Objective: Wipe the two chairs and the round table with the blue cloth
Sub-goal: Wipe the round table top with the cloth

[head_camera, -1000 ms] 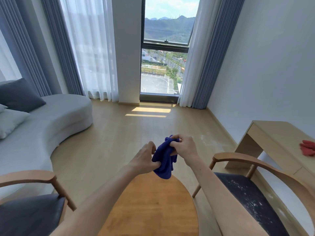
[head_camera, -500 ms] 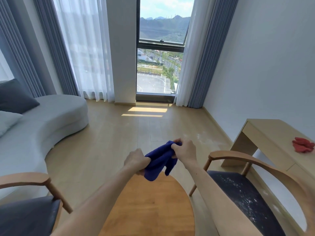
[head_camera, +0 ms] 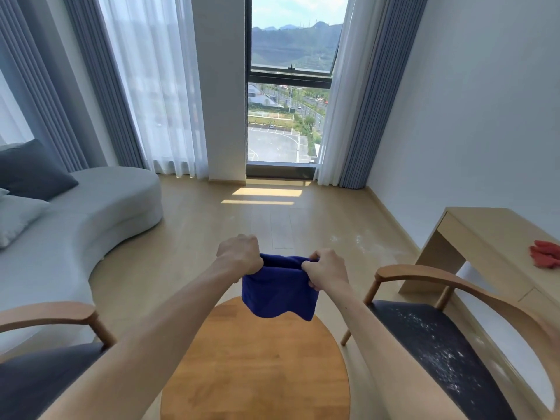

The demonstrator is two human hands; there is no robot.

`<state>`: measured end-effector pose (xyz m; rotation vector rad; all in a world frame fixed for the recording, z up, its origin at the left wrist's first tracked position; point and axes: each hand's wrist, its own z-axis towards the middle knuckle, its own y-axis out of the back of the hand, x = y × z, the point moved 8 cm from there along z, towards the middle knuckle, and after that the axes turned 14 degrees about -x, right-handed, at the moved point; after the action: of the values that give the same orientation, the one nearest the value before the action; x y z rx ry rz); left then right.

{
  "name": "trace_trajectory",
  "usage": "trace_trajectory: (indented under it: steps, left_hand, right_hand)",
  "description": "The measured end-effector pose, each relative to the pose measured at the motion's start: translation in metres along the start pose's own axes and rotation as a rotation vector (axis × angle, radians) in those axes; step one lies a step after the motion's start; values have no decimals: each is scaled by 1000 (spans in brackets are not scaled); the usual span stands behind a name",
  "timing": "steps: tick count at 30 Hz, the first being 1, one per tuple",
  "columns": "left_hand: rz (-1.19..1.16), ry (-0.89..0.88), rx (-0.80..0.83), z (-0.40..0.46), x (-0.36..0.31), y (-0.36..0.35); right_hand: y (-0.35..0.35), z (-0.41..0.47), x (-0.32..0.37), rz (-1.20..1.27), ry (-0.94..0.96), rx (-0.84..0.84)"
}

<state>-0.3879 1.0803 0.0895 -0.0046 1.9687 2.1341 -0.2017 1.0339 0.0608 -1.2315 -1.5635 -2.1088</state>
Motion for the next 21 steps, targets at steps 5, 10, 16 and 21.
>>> trace_trajectory:
  steps: [5, 10, 16, 21]
  left_hand:
    - [-233, 53, 77, 2, 10, -18]
    - [-484, -48, 92, 6, 1, -26]
    - [-605, -72, 36, 11, 8, -24]
    - [-467, -262, 54, 5, -6, -28]
  right_hand:
    - [-8, 0, -6, -36, 17, 77]
    - [-4, 5, -11, -7, 23, 57]
    - [0, 10, -14, 22, 142, 146]
    - [-5, 8, -14, 61, 214, 293]
